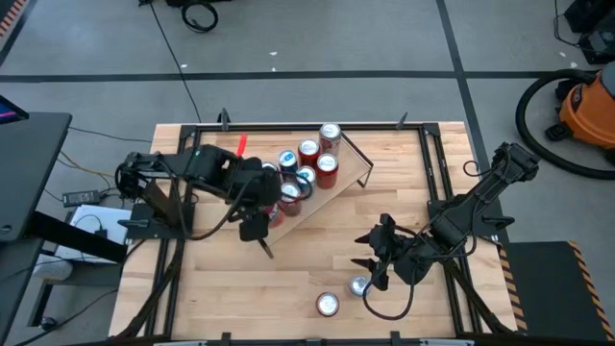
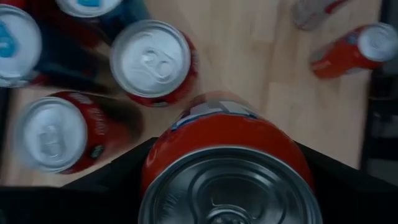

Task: Place canned beverage on shelf
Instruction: Put the left red soda can on the shelf

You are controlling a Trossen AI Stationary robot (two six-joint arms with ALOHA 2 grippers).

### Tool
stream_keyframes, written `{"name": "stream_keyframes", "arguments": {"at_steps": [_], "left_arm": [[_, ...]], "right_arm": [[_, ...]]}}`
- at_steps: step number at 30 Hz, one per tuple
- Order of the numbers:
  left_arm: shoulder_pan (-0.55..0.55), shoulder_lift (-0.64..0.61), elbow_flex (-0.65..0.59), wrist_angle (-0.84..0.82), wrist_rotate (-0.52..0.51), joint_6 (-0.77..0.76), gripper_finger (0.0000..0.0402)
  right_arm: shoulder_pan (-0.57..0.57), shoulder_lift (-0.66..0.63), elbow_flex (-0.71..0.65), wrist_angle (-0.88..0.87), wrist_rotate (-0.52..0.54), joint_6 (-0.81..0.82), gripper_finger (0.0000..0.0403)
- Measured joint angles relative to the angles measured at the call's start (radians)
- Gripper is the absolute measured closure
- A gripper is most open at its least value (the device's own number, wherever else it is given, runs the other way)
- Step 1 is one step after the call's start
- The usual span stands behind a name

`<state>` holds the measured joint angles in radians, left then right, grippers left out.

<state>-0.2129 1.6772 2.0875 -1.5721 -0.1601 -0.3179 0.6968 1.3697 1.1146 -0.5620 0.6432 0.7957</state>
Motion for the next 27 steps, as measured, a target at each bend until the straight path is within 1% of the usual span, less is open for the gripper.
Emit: {"name": "stream_keyframes", "arguments": {"at_steps": [4, 9, 11, 13, 17, 19, 23, 27], "left_arm": [[0.021, 0.0, 0.0, 0.001, 0.104, 0.023, 0.0095], [0.019, -0.01, -0.01, 0.006, 0.081, 0.039, 0.0095], [0.022, -0.042, -0.059, 0.013, 0.073, 0.035, 0.0095], [0.027, -0.085, -0.15, 0.003, 0.075, 0.017, 0.0095], [0.027, -0.186, -0.347, 0.001, 0.076, -0.066, 0.0095], [0.026, -0.238, -0.408, 0.005, 0.072, -0.114, 0.0095], [0.026, -0.293, -0.442, 0.002, 0.072, -0.181, 0.0095], [0.026, -0.341, -0.433, 0.0, 0.029, -0.2, 0.0095]], "right_arm": [[0.0, 0.0, 0.0, 0.0, 0.025, 0.013, 0.014], [-0.001, 0.0, 0.0, 0.0, 0.047, 0.011, 0.014], [-0.006, 0.0, 0.0, -0.001, 0.047, 0.006, 0.014], [-0.007, 0.0, 0.0, -0.001, 0.047, -0.002, 0.014], [-0.006, 0.0, 0.0, -0.001, 0.046, -0.005, 0.014], [-0.007, 0.0, 0.0, -0.001, 0.046, -0.008, 0.014], [-0.007, 0.0, 0.0, -0.001, 0.045, -0.02, 0.014], [-0.016, 0.0, 0.0, -0.002, 0.043, -0.032, 0.014]]}}
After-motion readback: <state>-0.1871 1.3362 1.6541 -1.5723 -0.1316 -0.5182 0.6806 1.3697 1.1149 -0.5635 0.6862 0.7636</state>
